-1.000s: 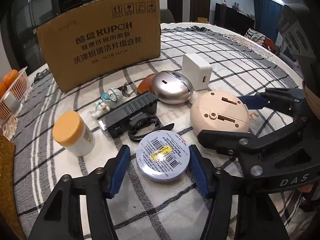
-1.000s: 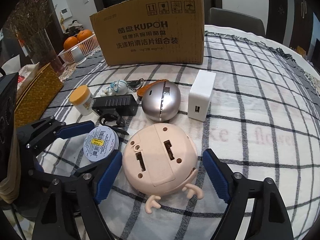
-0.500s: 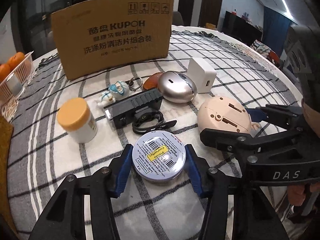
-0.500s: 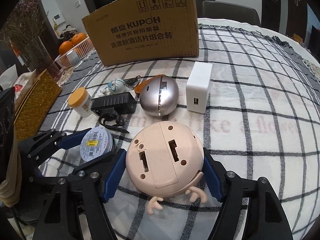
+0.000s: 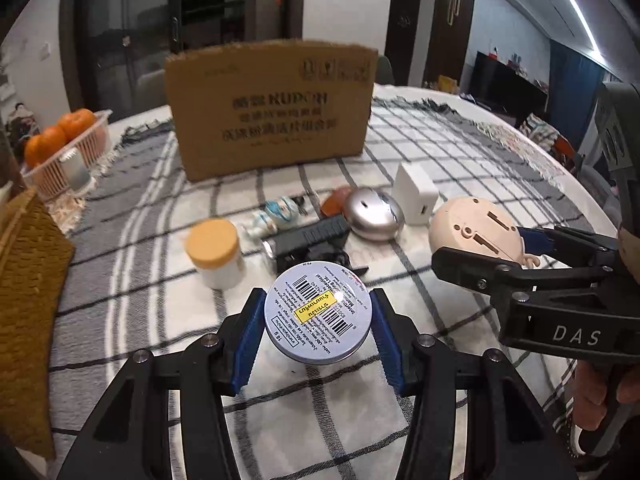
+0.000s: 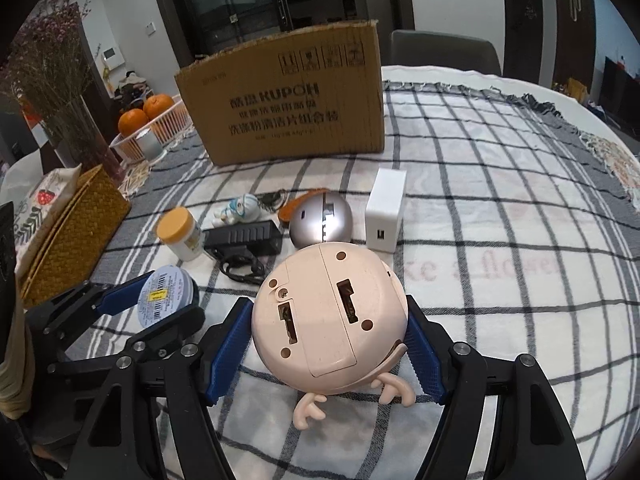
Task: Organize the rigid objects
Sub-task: 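Close the left tool on the silver tin while the right tool grips the peach device, then carry the silver tin and peach device over the cardboard box with both tools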
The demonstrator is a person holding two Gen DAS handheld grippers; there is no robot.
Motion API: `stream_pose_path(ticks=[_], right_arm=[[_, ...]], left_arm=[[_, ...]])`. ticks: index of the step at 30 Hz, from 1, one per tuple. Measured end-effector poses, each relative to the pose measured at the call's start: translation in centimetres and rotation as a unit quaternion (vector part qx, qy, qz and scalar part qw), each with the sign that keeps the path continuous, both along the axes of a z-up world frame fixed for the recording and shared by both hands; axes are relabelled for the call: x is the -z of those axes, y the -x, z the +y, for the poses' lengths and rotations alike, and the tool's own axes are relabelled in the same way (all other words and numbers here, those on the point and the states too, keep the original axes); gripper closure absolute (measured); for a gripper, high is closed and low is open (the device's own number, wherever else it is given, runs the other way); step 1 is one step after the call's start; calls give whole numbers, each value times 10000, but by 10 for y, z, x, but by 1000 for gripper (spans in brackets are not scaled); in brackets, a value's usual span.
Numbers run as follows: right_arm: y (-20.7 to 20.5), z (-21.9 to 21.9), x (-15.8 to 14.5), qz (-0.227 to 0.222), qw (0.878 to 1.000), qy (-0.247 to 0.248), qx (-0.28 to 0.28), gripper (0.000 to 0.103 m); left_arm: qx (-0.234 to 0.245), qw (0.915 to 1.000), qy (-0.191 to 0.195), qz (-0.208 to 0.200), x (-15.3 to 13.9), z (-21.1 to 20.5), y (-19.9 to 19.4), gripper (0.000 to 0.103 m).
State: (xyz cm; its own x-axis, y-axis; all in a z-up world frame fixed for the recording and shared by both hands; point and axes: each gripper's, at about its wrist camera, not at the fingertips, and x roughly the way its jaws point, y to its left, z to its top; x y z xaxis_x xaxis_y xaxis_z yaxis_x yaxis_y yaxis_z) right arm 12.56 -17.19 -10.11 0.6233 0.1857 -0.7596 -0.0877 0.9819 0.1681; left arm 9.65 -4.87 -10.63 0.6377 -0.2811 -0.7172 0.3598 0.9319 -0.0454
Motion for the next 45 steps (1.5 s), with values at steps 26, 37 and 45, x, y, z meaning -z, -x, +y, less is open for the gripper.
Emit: stream_pose_path(ticks=[26,37,45], right_arm=[[-9,17,-84,-1081,9940,-63,179,30],[-40,12,-105,-1312,9908,-129,291,30],[-68,12,-125,-1489,9884,-48,307,30]], left_arm=[[-773,9914,301,-1013,-95,29,-15,52],[-882,9867,239,-1341,-120,26,-44,52],[-921,9868,300,-1297,-131,25,-75,52]])
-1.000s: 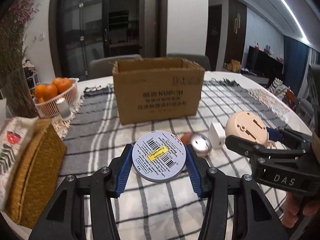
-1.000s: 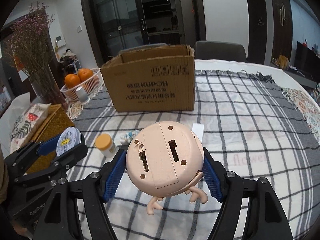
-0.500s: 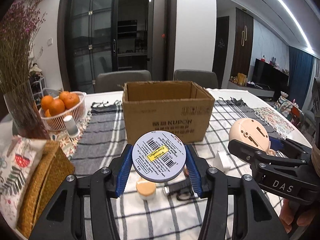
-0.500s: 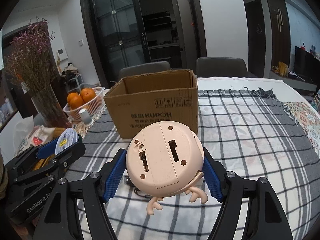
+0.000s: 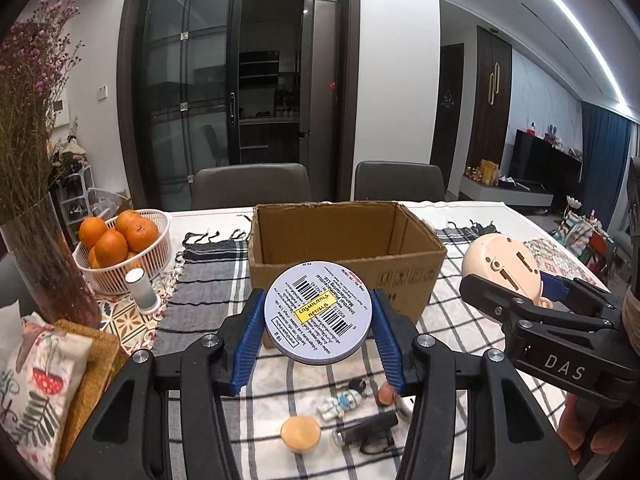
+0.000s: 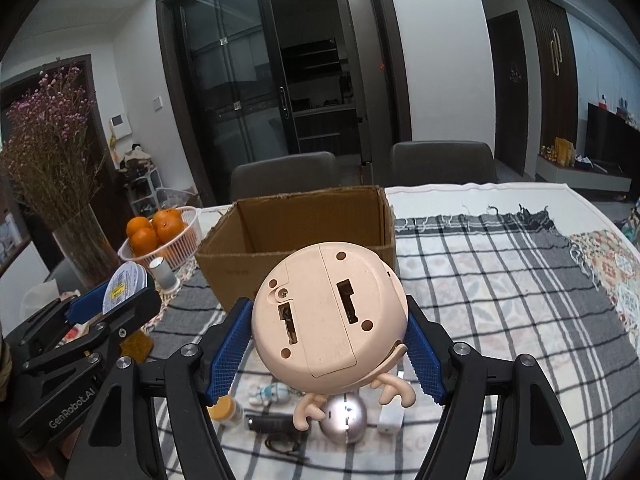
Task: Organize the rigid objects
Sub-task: 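Carry the silver tin and peach device over the cardboard box with both tools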
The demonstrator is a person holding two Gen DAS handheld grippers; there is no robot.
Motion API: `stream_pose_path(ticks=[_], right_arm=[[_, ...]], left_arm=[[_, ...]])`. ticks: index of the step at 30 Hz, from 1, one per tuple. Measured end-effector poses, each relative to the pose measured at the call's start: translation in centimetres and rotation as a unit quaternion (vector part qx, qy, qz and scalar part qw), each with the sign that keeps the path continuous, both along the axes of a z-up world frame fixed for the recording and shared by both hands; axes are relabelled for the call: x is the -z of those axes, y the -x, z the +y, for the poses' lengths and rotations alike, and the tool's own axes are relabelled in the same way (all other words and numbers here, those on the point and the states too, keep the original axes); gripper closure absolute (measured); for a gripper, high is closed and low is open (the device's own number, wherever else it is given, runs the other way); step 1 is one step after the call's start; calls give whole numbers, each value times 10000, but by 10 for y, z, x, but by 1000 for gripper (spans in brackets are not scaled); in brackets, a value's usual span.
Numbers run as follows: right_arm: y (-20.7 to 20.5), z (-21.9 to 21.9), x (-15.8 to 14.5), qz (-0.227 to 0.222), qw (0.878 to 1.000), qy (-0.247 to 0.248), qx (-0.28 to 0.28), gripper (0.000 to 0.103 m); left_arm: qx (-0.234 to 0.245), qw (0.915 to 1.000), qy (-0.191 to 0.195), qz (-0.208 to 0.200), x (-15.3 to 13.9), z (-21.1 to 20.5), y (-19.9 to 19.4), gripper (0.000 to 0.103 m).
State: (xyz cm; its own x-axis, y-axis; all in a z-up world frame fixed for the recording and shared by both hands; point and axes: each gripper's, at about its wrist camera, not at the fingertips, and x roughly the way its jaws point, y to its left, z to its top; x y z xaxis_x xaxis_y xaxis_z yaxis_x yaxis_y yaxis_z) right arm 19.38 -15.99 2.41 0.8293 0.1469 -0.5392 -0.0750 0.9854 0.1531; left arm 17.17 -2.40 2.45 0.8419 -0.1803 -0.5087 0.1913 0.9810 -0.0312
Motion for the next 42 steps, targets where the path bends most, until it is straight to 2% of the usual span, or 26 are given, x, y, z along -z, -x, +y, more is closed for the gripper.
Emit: stream_pose_path(ticks=[8,12,19,28,36,42], right_arm=[[-30,0,-12,38,9999,-91,-58,30],[-51,-3,-17,143,9998,-125,-33,30],[-88,-5,-18,508,9986,-131,-75,30],[-136,-8,-11,1060,9941,-59,-215,30],[-171,-9,4,1604,9866,15,-302,30],[-195,-8,15,2021,9786,30,-371,30]], left_arm=[[-6,10000,-43,-17,-16,0,-33,52],[5,9999,-35,114,-19,-2,-52,52],[23,9987,-90,493,-18,-6,-92,52],[10,9950,-358,935,-11,-14,-140,52],[-48,9884,-479,1437,3,-15,-175,52],[-110,9800,-479,1931,17,-13,-199,52]])
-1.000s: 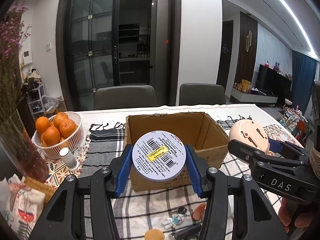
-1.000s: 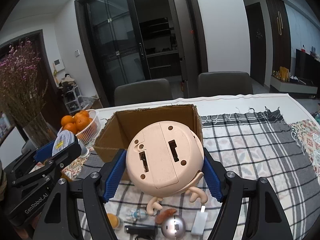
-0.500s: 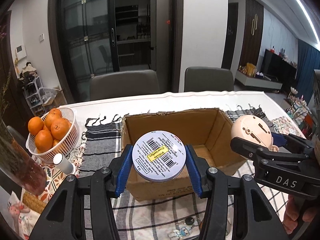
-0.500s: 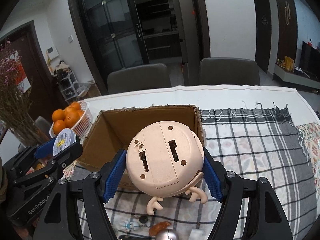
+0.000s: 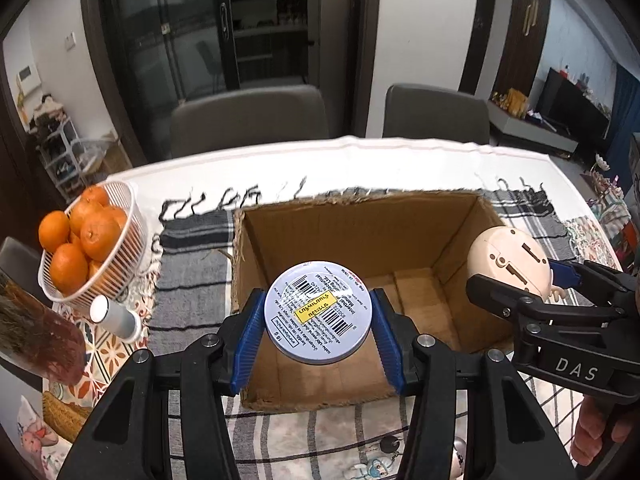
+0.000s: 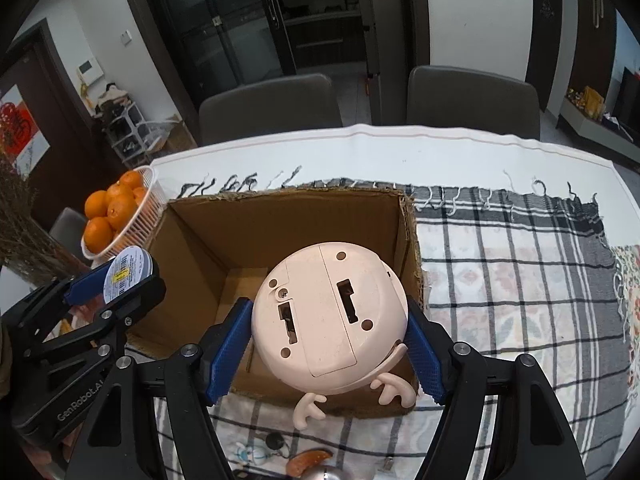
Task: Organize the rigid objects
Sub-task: 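Carry the silver tin and peach device over the cardboard box with both tools, then open both tools to drop the tin and peach device into the box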
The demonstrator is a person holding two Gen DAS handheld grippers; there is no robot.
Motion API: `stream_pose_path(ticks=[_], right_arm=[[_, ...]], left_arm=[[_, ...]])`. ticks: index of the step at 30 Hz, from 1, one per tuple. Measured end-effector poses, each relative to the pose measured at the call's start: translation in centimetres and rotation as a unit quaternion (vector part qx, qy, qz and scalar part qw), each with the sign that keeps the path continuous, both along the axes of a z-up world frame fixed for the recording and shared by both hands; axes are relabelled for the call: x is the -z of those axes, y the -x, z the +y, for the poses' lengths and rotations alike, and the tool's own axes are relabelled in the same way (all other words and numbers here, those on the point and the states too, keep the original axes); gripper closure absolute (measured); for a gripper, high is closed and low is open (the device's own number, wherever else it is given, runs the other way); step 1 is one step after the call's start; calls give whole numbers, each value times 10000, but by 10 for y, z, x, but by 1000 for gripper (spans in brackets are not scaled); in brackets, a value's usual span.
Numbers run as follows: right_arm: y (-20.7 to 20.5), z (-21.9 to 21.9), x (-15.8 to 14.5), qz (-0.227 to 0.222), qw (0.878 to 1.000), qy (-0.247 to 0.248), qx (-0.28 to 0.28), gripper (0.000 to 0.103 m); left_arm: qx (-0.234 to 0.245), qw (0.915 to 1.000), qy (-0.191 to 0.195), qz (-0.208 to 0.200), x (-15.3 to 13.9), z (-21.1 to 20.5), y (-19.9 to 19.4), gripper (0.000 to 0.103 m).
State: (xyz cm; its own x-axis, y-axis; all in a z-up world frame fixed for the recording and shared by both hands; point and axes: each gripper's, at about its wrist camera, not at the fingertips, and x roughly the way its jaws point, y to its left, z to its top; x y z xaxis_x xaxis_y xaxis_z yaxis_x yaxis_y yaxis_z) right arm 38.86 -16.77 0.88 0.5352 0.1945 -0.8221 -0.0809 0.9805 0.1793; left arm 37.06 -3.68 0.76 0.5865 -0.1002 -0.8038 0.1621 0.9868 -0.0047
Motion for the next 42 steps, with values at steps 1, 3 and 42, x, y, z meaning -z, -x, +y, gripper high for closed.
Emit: stream_pose_path(ticks=[1,3,42], right_arm=[[-3,0,2,55,10000,9,3,30],[-8,2,7,159,9999,61,5,30],[89,9,-40,-530,9970,545,178,28]], left_arm=[[-18,10000,-17,83,3,0,-4,52],[-41,9998,-41,174,7,0,-8,52],[-329,9984,203,-403,-30,14,104,38]])
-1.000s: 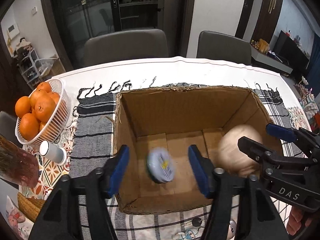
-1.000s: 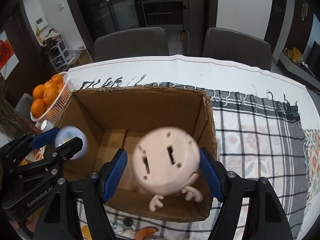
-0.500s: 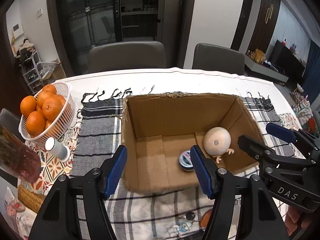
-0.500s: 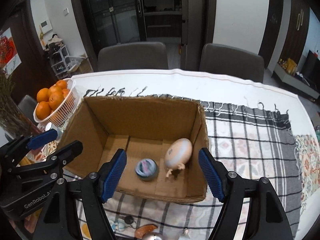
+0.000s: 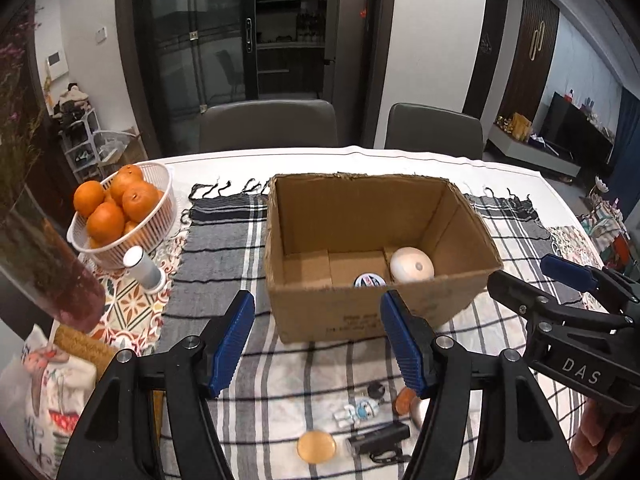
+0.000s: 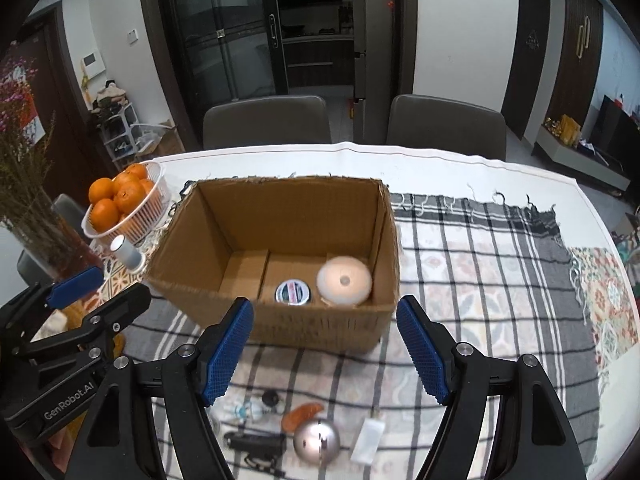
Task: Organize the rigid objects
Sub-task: 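Open both tools to drop the tin and peach device into the box, then move both tools back to the table toward the orange-lidded jar and white charger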
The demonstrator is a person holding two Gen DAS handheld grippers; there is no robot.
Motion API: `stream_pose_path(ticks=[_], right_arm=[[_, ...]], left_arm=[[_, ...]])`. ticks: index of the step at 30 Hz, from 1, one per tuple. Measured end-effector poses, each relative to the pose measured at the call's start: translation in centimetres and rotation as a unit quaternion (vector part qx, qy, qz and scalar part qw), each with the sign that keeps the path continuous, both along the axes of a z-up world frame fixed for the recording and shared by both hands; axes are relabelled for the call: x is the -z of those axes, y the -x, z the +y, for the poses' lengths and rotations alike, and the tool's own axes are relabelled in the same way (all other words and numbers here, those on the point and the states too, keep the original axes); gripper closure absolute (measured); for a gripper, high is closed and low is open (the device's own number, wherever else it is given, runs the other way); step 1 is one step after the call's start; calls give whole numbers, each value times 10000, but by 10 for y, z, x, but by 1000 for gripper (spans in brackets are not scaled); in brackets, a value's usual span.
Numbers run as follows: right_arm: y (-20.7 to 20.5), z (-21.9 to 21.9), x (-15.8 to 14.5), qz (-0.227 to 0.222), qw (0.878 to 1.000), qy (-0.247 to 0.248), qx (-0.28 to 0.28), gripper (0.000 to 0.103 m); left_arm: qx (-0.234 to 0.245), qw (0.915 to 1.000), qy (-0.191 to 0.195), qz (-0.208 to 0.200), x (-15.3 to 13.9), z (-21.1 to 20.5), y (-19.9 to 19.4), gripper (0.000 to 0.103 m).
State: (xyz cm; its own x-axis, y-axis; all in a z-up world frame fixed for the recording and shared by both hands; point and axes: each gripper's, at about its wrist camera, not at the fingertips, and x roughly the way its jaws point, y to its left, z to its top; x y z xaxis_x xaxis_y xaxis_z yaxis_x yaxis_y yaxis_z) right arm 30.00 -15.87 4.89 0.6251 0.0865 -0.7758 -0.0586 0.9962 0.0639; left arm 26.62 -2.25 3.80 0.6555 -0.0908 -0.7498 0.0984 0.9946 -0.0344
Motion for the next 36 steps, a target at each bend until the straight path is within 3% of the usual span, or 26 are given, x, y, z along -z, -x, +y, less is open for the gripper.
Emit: stream_pose_path(ticks=[6,12,36], right_arm=[[28,-2,5,-22,9999,71,144,28],[43,-5,21,275,9994,29,209,28],[61,-17,108,1151,9912,109,646,29]], left_arm=[[-47,9999,-142,5,8,1,27,38],[-65,9996,-196,179,22,3,45,38],[-307,9895,-376,1361,117,0,64,39]])
